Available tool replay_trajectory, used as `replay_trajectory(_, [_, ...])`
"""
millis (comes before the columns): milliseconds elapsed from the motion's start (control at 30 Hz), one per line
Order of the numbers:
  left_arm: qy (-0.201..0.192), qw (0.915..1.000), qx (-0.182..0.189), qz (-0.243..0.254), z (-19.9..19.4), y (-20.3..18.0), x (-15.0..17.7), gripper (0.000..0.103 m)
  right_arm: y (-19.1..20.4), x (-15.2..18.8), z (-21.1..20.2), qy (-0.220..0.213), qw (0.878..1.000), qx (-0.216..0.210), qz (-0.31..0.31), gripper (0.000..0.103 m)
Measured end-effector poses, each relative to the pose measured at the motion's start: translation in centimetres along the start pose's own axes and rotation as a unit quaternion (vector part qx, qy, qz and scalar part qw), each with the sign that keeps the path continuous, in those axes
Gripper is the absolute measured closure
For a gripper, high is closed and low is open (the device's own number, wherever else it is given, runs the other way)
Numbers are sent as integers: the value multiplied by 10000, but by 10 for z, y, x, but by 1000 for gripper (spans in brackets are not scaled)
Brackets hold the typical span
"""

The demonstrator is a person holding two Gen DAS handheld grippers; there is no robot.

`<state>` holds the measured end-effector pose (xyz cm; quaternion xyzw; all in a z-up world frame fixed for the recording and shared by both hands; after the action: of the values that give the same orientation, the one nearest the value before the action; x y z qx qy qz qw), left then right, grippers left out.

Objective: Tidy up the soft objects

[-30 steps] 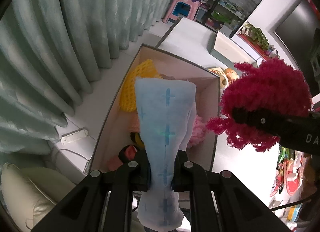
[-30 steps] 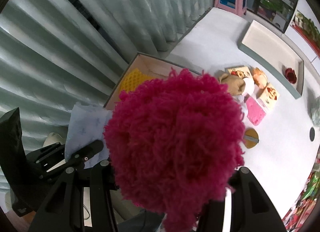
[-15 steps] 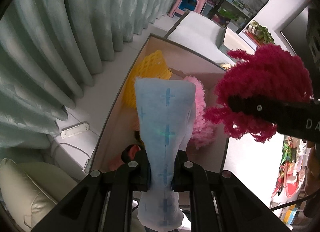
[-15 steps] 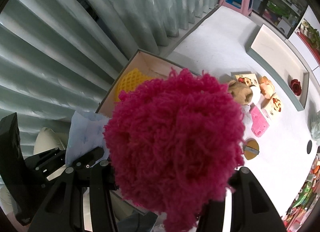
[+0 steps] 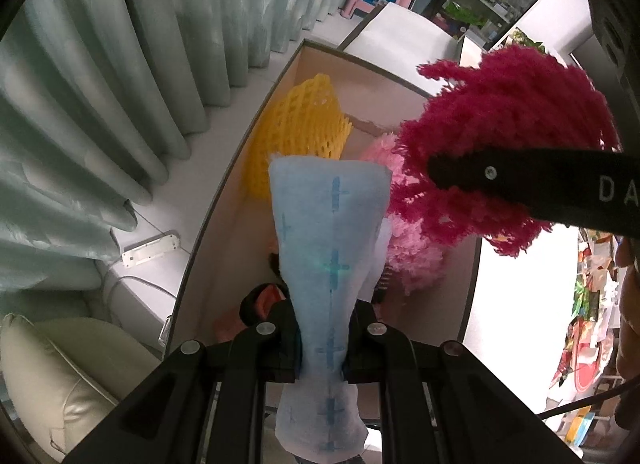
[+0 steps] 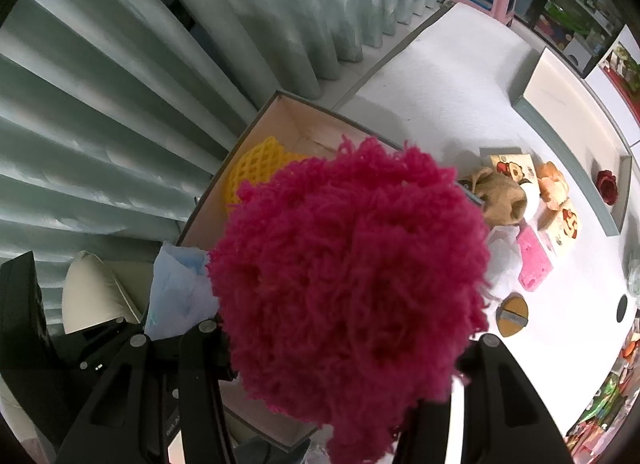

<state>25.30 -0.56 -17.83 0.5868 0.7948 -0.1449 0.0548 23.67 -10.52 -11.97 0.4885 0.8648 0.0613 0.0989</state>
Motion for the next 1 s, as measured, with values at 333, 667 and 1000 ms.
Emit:
replay_trajectory(333, [246, 9996, -84, 107, 15, -7, 2, 89, 3, -5, 17, 142, 9997, 183, -83, 43])
replay_trajectory(667, [464, 9985, -255, 128, 21, -12, 5, 37, -5, -1, 7, 152, 9995, 264, -37, 18])
replay_trajectory(1000, [205, 9994, -225, -184, 8, -11, 2, 2, -40, 12, -26, -89, 9987, -146, 487, 0])
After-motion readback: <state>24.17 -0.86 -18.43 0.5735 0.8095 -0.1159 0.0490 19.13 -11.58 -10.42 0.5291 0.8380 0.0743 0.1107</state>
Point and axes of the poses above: each gripper's, at about its wrist camera, not at the fingertips, and z roughly the way its jaws point, y to its left, x to its underside, the point moved 7 cm from there along z, roughly the way its jaws point, and after that the axes turned 12 degrees about z, right-handed, at the moved point
